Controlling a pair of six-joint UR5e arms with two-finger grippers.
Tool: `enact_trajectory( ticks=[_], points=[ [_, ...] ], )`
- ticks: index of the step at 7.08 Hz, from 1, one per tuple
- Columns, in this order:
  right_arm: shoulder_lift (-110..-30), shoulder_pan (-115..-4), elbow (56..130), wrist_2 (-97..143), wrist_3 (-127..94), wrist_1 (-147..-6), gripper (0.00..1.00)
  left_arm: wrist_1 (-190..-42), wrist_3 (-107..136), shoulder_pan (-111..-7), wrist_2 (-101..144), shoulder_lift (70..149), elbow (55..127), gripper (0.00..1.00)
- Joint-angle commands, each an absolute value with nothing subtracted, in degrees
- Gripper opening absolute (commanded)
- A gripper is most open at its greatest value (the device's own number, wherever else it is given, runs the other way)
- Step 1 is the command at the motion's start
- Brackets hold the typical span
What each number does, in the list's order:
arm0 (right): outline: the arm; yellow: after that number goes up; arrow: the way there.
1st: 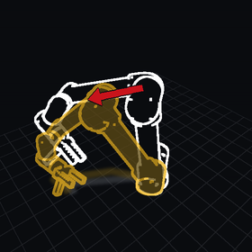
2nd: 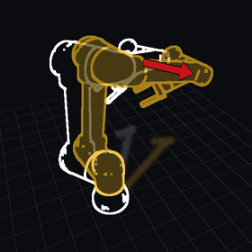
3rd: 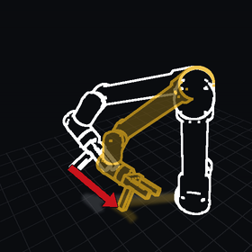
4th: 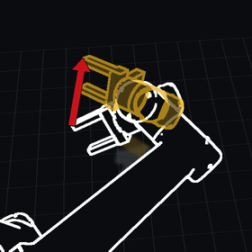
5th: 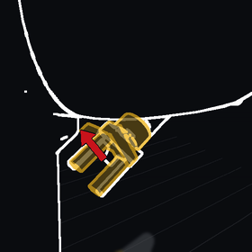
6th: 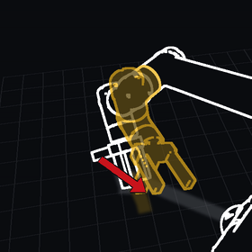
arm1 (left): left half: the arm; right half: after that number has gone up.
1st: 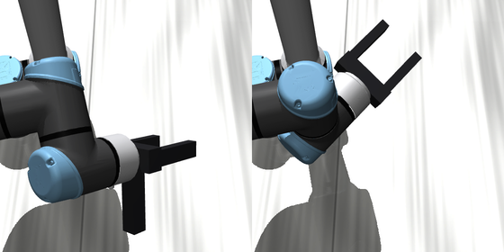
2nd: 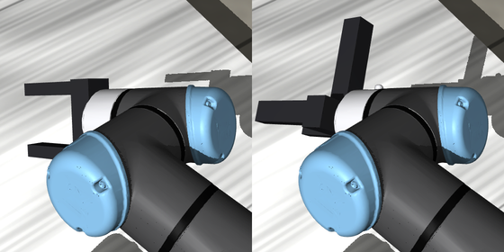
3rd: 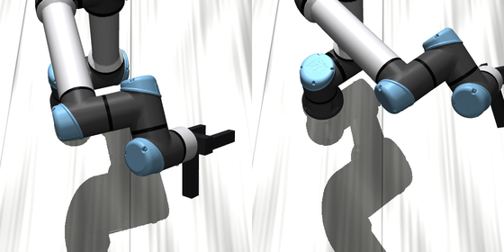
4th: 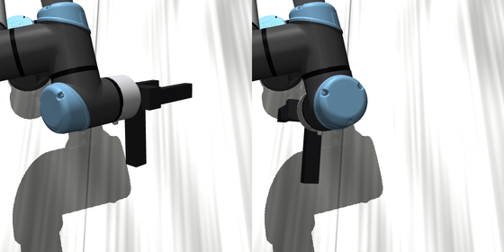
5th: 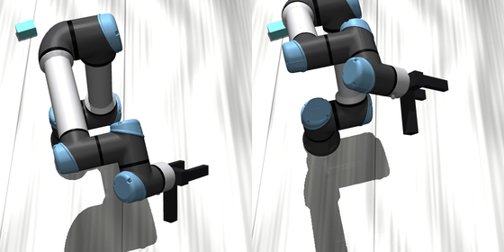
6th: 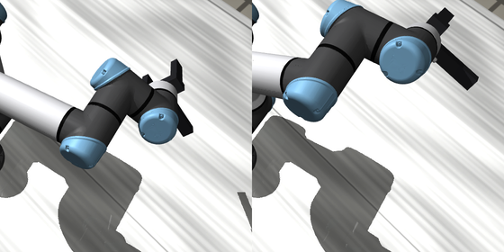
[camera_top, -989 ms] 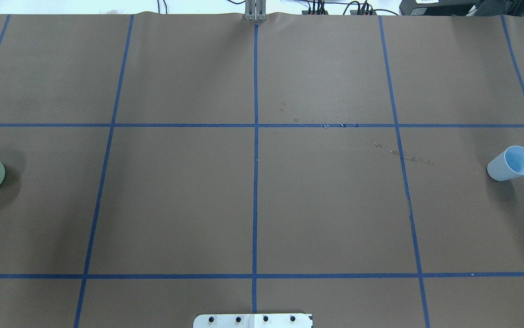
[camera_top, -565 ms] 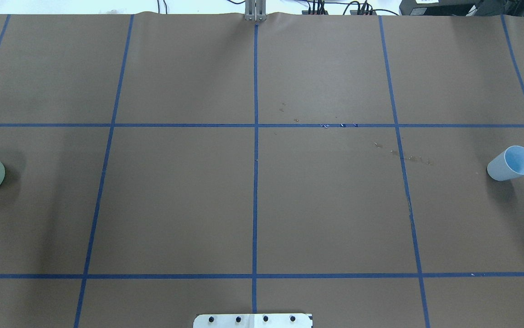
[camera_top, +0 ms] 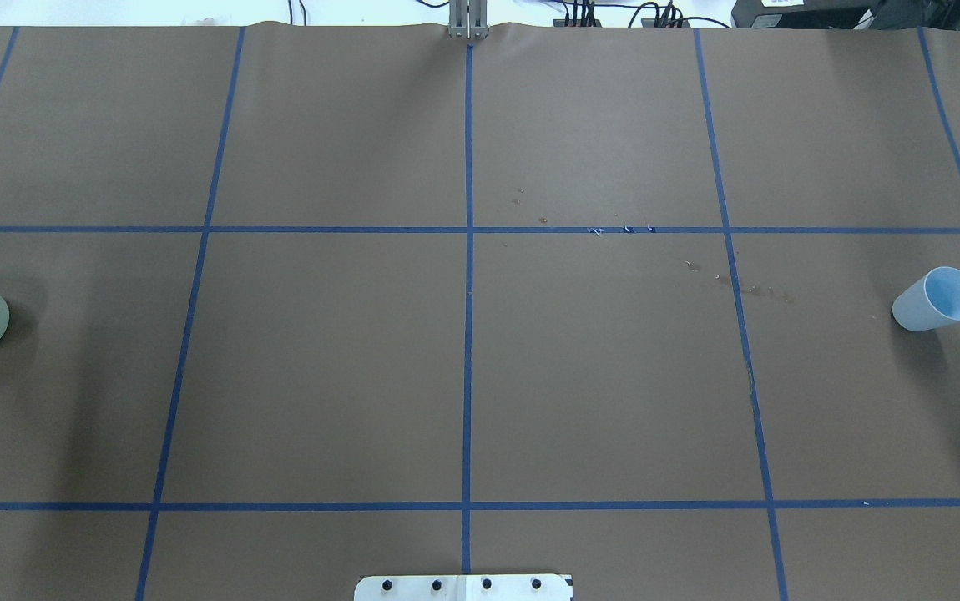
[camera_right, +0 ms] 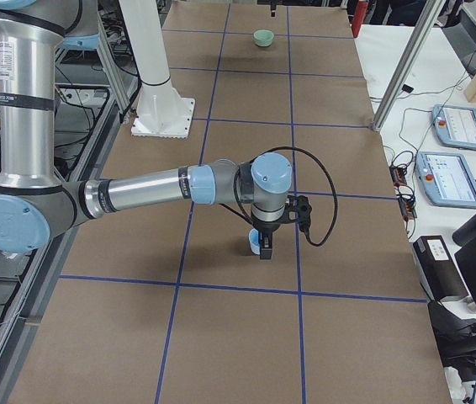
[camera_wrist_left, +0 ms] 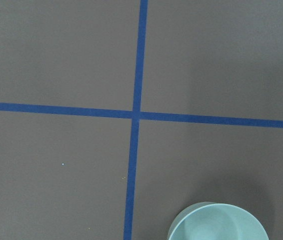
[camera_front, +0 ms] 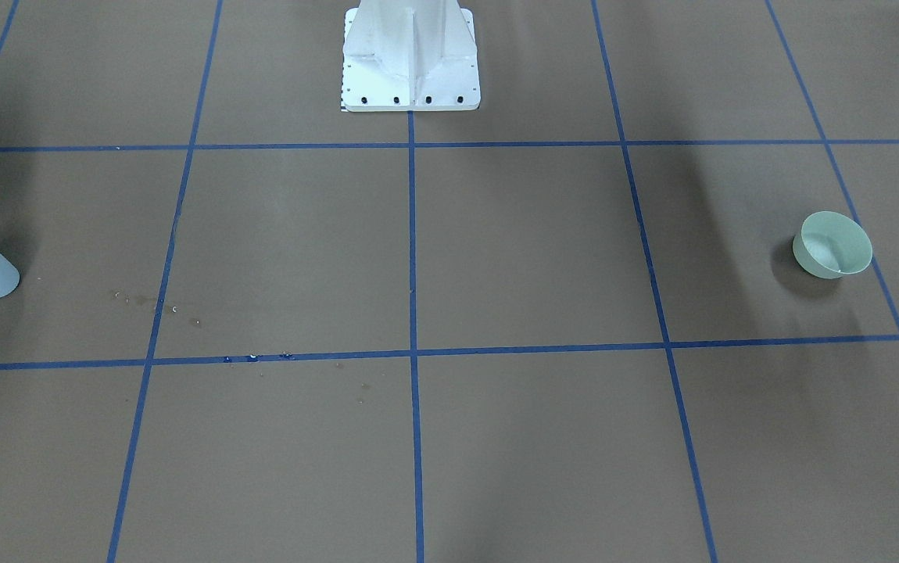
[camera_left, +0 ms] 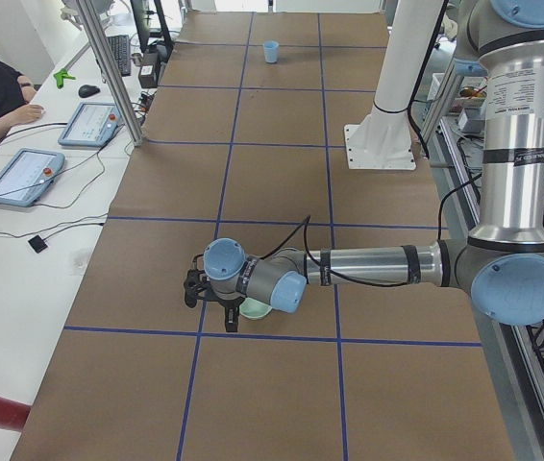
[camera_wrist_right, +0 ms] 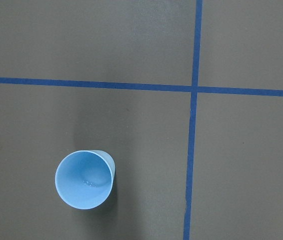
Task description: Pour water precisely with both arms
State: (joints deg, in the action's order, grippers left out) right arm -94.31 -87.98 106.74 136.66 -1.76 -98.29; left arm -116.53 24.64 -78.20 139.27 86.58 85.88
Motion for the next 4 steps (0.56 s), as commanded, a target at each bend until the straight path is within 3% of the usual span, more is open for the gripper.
enact_trajectory(
  ticks=[1, 4],
  points=[
    [-94.3, -88.0, 106.8, 136.9, -1.8, -98.3, 1.0, -127.1, 33.7, -72.5, 139.3, 83.0, 85.6, 1.0],
    [-94.3, -88.0, 107.0, 137.2, -1.8, -98.3, 0.99, -129.1, 33.7, -70.8, 139.0, 82.9, 81.6, 1.0]
  ],
)
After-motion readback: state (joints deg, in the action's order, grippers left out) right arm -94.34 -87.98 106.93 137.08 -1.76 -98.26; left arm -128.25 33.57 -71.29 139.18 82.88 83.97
